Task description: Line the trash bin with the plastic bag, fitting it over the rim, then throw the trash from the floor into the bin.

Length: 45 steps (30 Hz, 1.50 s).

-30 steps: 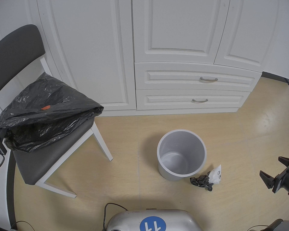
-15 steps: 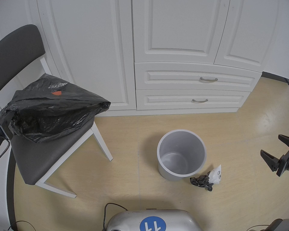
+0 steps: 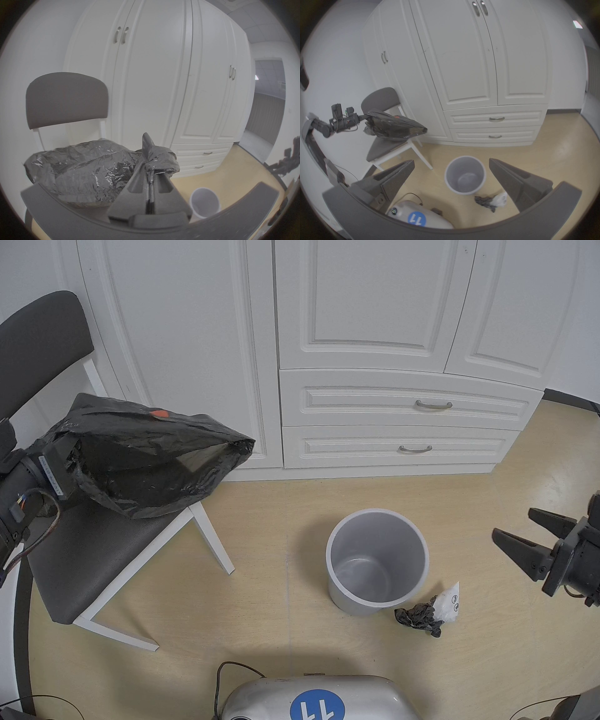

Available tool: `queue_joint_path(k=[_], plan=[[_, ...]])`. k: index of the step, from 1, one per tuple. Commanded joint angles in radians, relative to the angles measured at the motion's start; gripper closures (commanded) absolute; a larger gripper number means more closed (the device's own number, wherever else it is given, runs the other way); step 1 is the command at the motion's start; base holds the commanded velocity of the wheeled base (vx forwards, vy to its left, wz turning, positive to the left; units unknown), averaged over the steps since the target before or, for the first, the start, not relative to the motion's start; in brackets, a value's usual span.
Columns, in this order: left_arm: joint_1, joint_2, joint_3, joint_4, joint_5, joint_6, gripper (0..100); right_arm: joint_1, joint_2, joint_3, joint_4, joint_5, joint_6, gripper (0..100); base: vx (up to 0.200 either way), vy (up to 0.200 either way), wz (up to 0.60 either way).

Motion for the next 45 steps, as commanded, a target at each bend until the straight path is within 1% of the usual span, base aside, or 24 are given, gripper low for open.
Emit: queue_joint_path(k=[1, 2, 3, 4, 7, 13, 15, 18, 21, 23, 26, 27, 28, 29, 31, 32, 33, 34, 37, 40, 41, 42, 43, 45], plan=[[-0.281, 0.081, -0.092, -0.028, 0.195, -0.022, 100, 0.212, 0.219, -0.005, -0.094, -0.077, 0.132, 0, 0.000, 0.000, 0.00], [-0.281, 0.082, -0.091, -0.033, 0.198, -0.021, 100, 0.212, 0.222, -0.004, -0.094, -0.077, 0.133, 0, 0.000, 0.000, 0.00], [-0.281, 0.098, -0.091, -0.079, 0.235, -0.021, 100, 0.215, 0.239, 0.001, -0.100, -0.081, 0.144, 0, 0.000, 0.000, 0.00], [-0.281, 0.099, -0.094, -0.102, 0.249, -0.022, 100, 0.220, 0.240, 0.004, -0.111, -0.083, 0.153, 0, 0.000, 0.000, 0.00], [-0.285, 0.096, -0.096, -0.129, 0.252, -0.021, 100, 0.220, 0.251, 0.021, -0.146, -0.086, 0.178, 0, 0.000, 0.000, 0.00], [-0.308, 0.099, -0.106, -0.131, 0.253, -0.022, 100, 0.218, 0.247, 0.059, -0.160, -0.088, 0.169, 0, 0.000, 0.000, 0.00], [-0.342, 0.122, -0.105, -0.132, 0.253, -0.027, 100, 0.210, 0.265, 0.062, -0.162, -0.088, 0.170, 0, 0.000, 0.000, 0.00], [-0.347, 0.151, -0.103, -0.152, 0.260, -0.044, 100, 0.206, 0.279, 0.059, -0.166, -0.089, 0.179, 0, 0.000, 0.000, 0.00], [-0.357, 0.134, -0.108, -0.185, 0.301, -0.007, 100, 0.218, 0.285, 0.068, -0.165, -0.092, 0.164, 0, 0.000, 0.000, 0.00], [-0.366, 0.107, -0.109, -0.200, 0.306, 0.037, 100, 0.229, 0.297, 0.073, -0.166, -0.115, 0.149, 0, 0.000, 0.000, 0.00], [-0.363, 0.070, -0.103, -0.214, 0.306, 0.048, 100, 0.240, 0.359, 0.061, -0.191, -0.151, 0.136, 0, 0.000, 0.000, 0.00], [-0.360, 0.059, -0.108, -0.212, 0.306, 0.047, 100, 0.235, 0.385, 0.052, -0.208, -0.154, 0.127, 0, 0.000, 0.000, 0.00], [-0.360, 0.046, -0.114, -0.206, 0.304, 0.047, 100, 0.226, 0.411, 0.035, -0.223, -0.155, 0.095, 0, 0.000, 0.000, 0.00], [-0.360, 0.036, -0.122, -0.205, 0.299, 0.048, 100, 0.217, 0.432, 0.022, -0.238, -0.157, 0.041, 0, 0.000, 0.000, 0.00], [-0.360, 0.032, -0.131, -0.206, 0.298, 0.051, 100, 0.167, 0.458, 0.006, -0.255, -0.147, -0.094, 0, 0.000, 0.000, 0.00], [-0.360, 0.032, -0.131, -0.209, 0.298, 0.051, 100, 0.154, 0.471, -0.001, -0.266, -0.147, -0.128, 0, 0.000, 0.000, 0.00], [-0.360, 0.030, -0.129, -0.214, 0.296, 0.054, 100, 0.143, 0.504, -0.008, -0.323, -0.147, -0.186, 0, 0.000, 0.000, 0.00], [-0.360, 0.027, -0.129, -0.214, 0.295, 0.053, 100, 0.144, 0.526, -0.005, -0.384, -0.149, -0.187, 0, 0.000, 0.000, 0.00], [-0.370, 0.032, -0.126, -0.206, 0.286, 0.056, 100, 0.158, 0.619, 0.030, -0.628, -0.152, -0.167, 0, 0.000, 0.000, 0.00], [-0.368, 0.061, -0.143, -0.205, 0.240, 0.053, 100, 0.157, 0.739, 0.055, -0.852, -0.158, -0.169, 0, 0.000, 0.000, 0.00], [-0.366, 0.084, -0.151, -0.212, 0.215, 0.045, 100, 0.146, 0.791, 0.062, -0.950, -0.172, -0.175, 0, 0.000, 0.000, 0.00], [-0.366, 0.084, -0.151, -0.212, 0.215, 0.045, 100, 0.146, 0.791, 0.062, -0.950, -0.172, -0.175, 0, 0.000, 0.000, 0.00], [-0.363, 0.105, -0.151, -0.215, 0.201, 0.044, 100, 0.124, 0.880, 0.102, -1.137, -0.236, -0.192, 0, 0.000, 0.000, 0.00], [-0.363, 0.098, -0.145, -0.215, 0.200, 0.050, 100, 0.111, 0.923, 0.141, -1.137, -0.284, -0.226, 0, 0.000, 0.000, 0.00]])
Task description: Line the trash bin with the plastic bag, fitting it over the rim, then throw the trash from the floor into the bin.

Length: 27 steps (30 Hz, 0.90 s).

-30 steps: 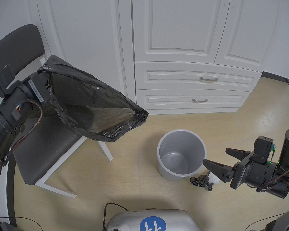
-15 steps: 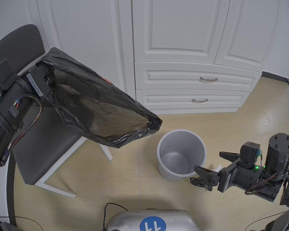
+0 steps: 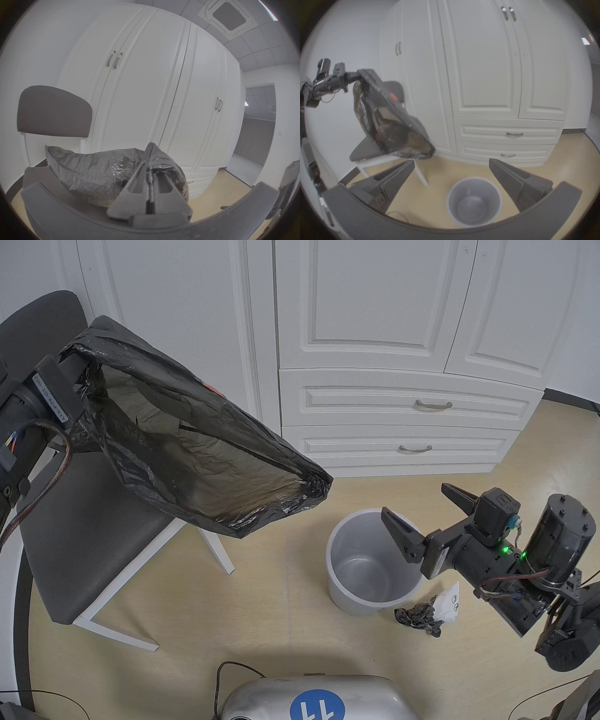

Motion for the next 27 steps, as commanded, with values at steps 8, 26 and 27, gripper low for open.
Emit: queue_joint_path(k=[8, 26, 27], plan=[[-0.011, 0.025, -0.011, -0.009, -0.054, 0.006, 100, 0.005, 0.249, 0.022, -0.313, -0.100, 0.055, 0, 0.000, 0.000, 0.00], [-0.105, -0.041, -0.009, -0.009, -0.031, 0.079, 100, 0.280, 0.012, -0.415, 0.542, -0.261, 0.649, 0, 0.000, 0.000, 0.00], [-0.107, -0.041, -0.009, -0.010, -0.027, 0.084, 100, 0.277, 0.008, -0.437, 0.589, -0.264, 0.670, 0, 0.000, 0.000, 0.00]])
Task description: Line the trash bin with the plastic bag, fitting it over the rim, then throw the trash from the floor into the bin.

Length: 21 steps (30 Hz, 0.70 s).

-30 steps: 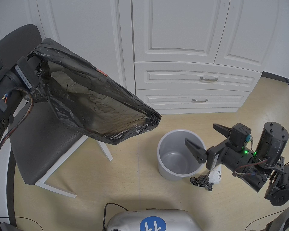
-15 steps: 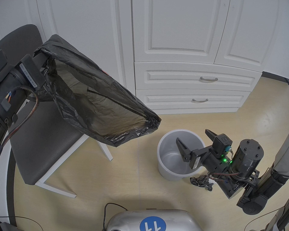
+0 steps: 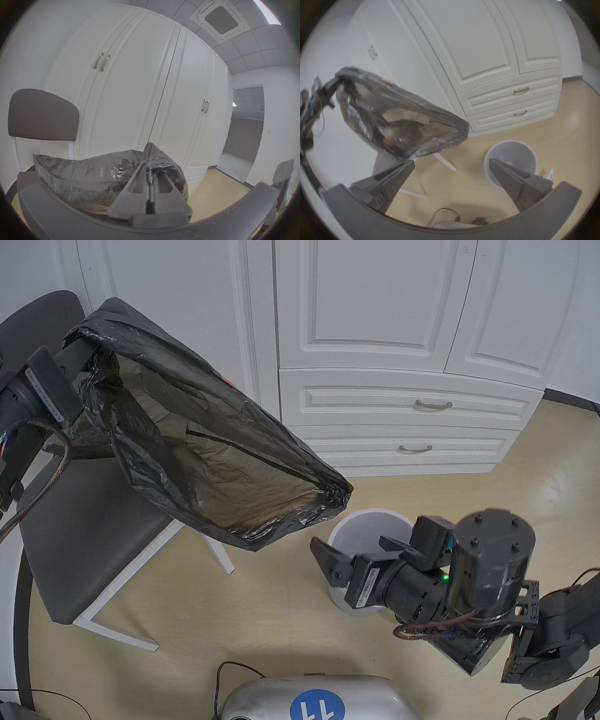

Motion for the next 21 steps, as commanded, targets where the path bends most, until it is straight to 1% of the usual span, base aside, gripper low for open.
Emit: queue_joint_path(k=[1, 3, 4, 5, 6, 9, 11, 17, 21], plan=[[-0.026, -0.029, 0.001, -0.002, 0.023, 0.029, 100, 0.031, -0.085, -0.226, 0.259, -0.067, 0.185, 0, 0.000, 0.000, 0.00], [-0.026, -0.033, 0.001, -0.002, 0.023, 0.031, 100, 0.028, -0.091, -0.257, 0.319, -0.068, 0.223, 0, 0.000, 0.000, 0.00], [-0.026, -0.033, 0.001, -0.002, 0.023, 0.031, 100, 0.028, -0.091, -0.257, 0.319, -0.068, 0.223, 0, 0.000, 0.000, 0.00], [-0.028, -0.038, 0.003, -0.011, 0.023, 0.032, 100, 0.025, -0.094, -0.277, 0.361, -0.071, 0.248, 0, 0.000, 0.000, 0.00], [-0.029, -0.039, 0.004, -0.017, 0.023, 0.032, 100, 0.022, -0.093, -0.277, 0.368, -0.078, 0.249, 0, 0.000, 0.000, 0.00], [-0.034, -0.046, 0.006, -0.037, 0.024, 0.046, 100, 0.004, -0.075, -0.277, 0.365, -0.116, 0.246, 0, 0.000, 0.000, 0.00], [-0.045, -0.053, 0.015, -0.053, 0.024, 0.063, 100, -0.006, -0.062, -0.280, 0.365, -0.125, 0.245, 0, 0.000, 0.000, 0.00], [-0.092, -0.078, 0.037, -0.096, 0.021, 0.100, 100, -0.013, -0.044, -0.280, 0.359, -0.125, 0.249, 0, 0.000, 0.000, 0.00], [-0.098, -0.079, 0.043, -0.108, 0.017, 0.103, 100, -0.019, -0.032, -0.280, 0.356, -0.121, 0.253, 0, 0.000, 0.000, 0.00]])
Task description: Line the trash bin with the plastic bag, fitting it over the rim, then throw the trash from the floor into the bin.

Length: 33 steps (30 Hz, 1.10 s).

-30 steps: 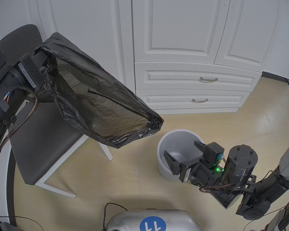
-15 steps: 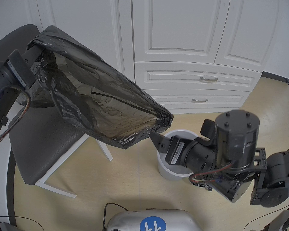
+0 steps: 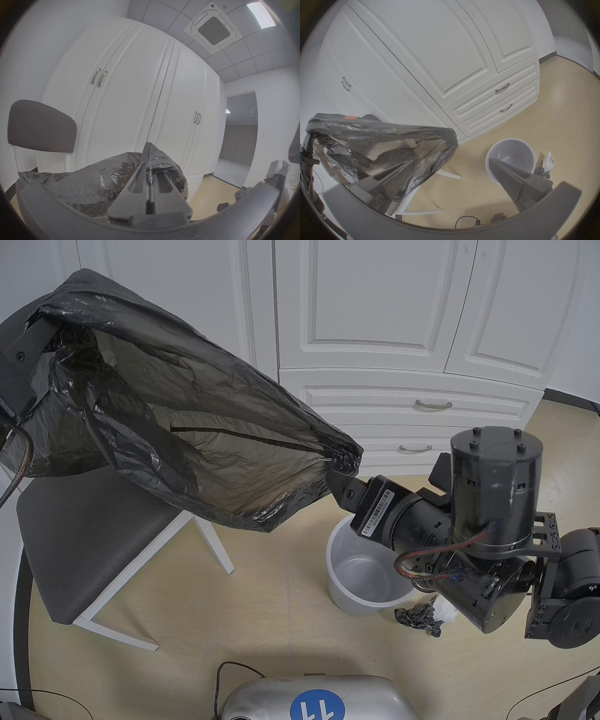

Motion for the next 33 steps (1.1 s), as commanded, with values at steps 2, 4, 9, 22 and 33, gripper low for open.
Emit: queue_joint_path(k=[2, 4, 9, 22, 33], plan=[[-0.014, -0.012, 0.011, -0.003, -0.004, 0.000, 100, -0.008, 0.020, -0.001, -0.012, 0.001, 0.000, 0, 0.000, 0.000, 0.00], [-0.026, -0.015, 0.014, -0.011, -0.006, 0.000, 100, -0.008, 0.023, 0.003, -0.030, 0.002, 0.000, 0, 0.000, 0.000, 0.00], [-0.058, -0.023, 0.029, -0.023, -0.006, 0.001, 100, -0.008, 0.033, 0.028, -0.097, 0.005, -0.004, 0, 0.000, 0.000, 0.00], [-0.061, -0.020, 0.032, -0.025, -0.007, 0.001, 100, 0.009, 0.060, 0.082, -0.110, 0.011, -0.020, 0, 0.000, 0.000, 0.00], [-0.091, -0.008, 0.040, -0.029, -0.007, 0.001, 100, 0.003, 0.152, 0.226, -0.527, 0.133, -0.053, 0, 0.000, 0.000, 0.00]])
